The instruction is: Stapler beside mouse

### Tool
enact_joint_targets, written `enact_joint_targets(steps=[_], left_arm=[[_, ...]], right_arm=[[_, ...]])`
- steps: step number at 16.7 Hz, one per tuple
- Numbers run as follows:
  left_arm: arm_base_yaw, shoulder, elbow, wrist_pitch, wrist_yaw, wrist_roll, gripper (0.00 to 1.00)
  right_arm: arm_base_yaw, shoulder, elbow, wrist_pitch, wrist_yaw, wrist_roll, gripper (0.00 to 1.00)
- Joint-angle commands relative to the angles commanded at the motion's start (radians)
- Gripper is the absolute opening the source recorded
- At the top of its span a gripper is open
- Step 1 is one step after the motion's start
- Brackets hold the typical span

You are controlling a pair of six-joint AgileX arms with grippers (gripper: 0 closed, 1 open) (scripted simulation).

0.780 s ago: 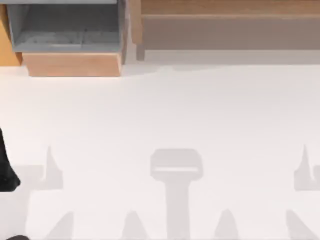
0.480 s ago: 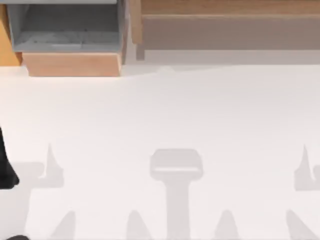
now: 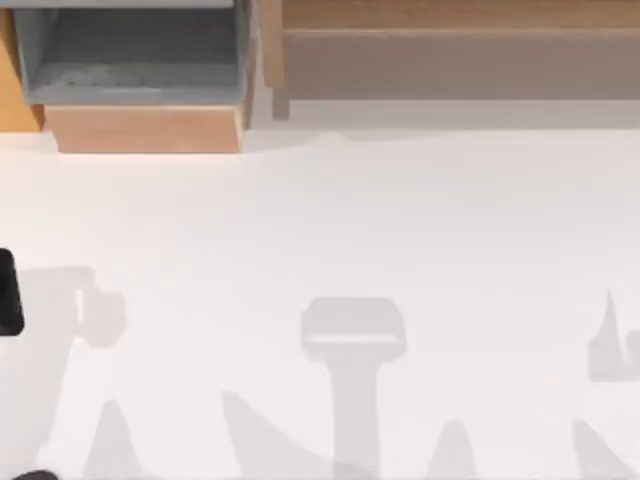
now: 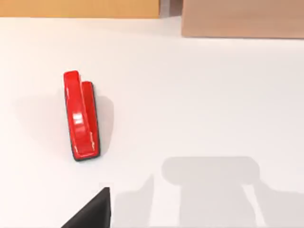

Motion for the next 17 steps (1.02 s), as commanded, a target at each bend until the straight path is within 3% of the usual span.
enact_joint_targets(steps=[9, 17], left_arm=[[0.096, 0.951, 0.647, -0.564, -0.095, 0.028, 1.0], [0.217, 1.537, 1.257, -0.788, -0.016, 0.008, 1.0]], right_arm=[[0.0, 0.0, 0.0, 0.0, 0.0, 0.0, 1.0], [0.0, 0.0, 0.0, 0.0, 0.0, 0.0, 1.0]])
